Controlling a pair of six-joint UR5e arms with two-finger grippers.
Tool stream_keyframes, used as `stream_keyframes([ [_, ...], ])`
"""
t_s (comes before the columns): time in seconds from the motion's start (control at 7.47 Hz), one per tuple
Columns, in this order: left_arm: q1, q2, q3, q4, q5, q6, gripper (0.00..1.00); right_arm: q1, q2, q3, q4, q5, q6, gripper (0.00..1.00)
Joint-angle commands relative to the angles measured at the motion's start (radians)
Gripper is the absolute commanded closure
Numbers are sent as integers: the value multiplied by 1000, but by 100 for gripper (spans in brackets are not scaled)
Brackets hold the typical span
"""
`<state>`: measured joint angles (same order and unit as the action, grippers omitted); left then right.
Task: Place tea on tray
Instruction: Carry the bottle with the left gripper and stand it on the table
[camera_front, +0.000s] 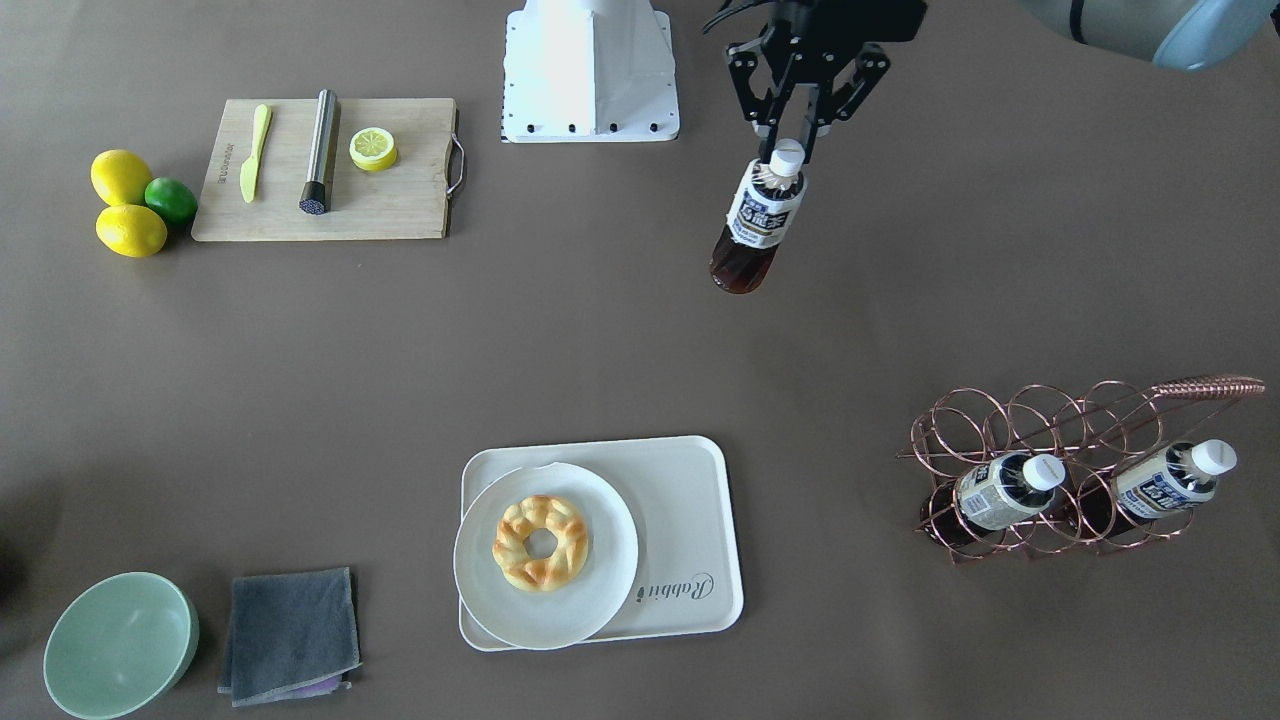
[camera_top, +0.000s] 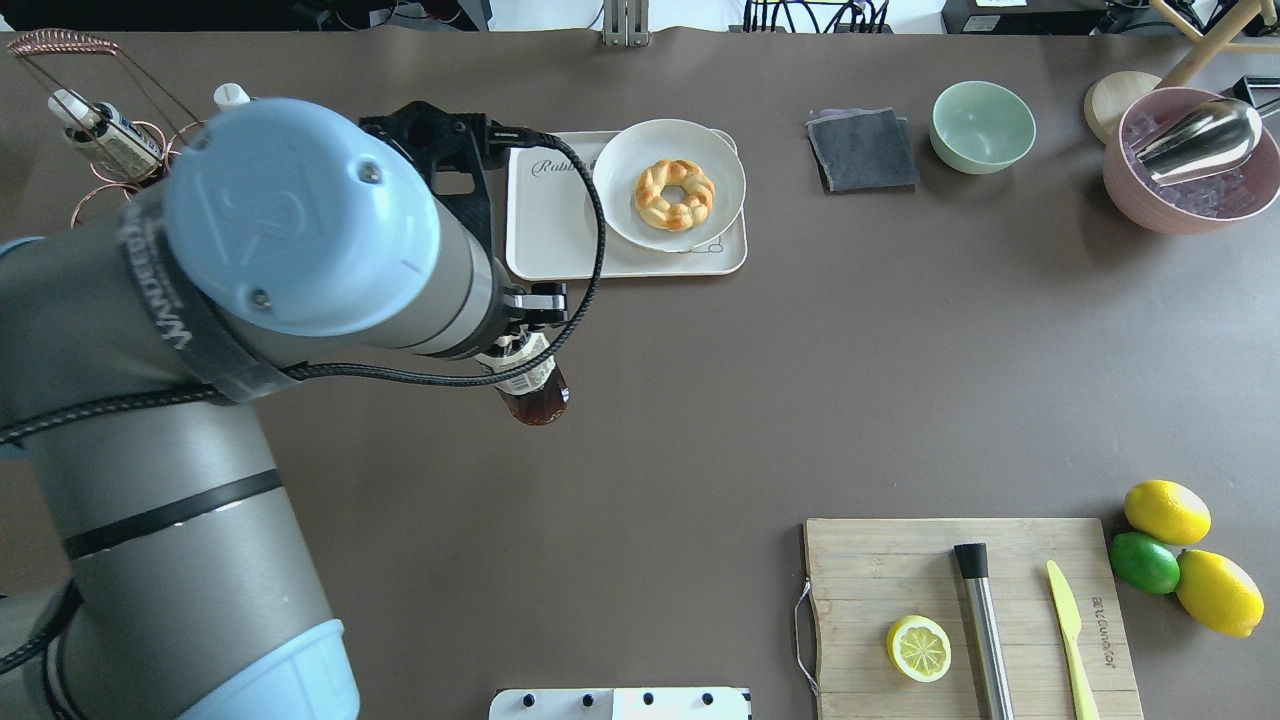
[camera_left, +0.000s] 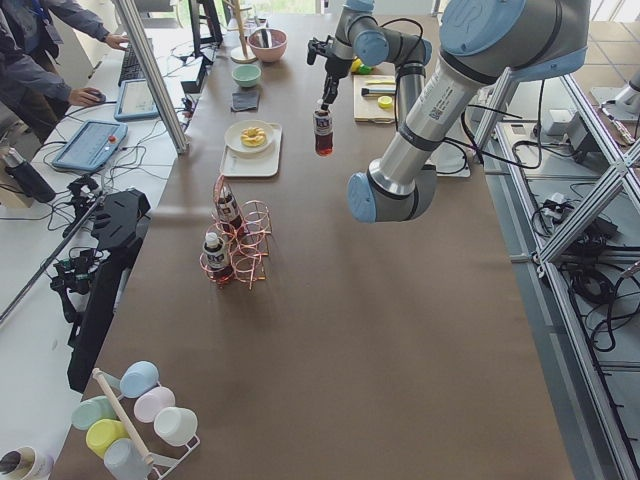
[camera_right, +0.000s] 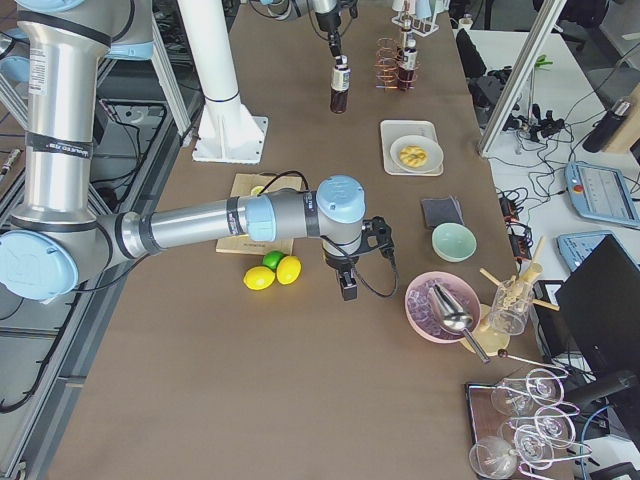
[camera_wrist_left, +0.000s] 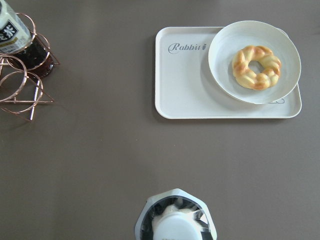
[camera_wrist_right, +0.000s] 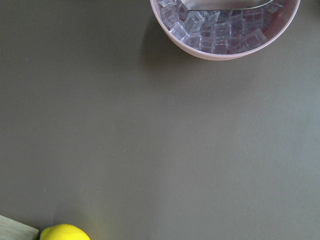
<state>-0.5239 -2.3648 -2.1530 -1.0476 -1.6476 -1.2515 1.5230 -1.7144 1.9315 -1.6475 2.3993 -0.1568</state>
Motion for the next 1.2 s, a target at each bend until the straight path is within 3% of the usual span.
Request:
stream_keyframes([
  [0.0,116,-99,187,-110,98,-97,100,-7,6,0,9,0,2,0],
  [0.8,202,-83,216,-114,101,-146,100,-9,4,24,11,3,2,0],
  [0.94,202,-79,213,-114,101,-146,87,-10,6,47,11,1,8,0],
  [1.07,202,-79,213,-114,101,-146,24,-15,7,82,11,3,54,0],
])
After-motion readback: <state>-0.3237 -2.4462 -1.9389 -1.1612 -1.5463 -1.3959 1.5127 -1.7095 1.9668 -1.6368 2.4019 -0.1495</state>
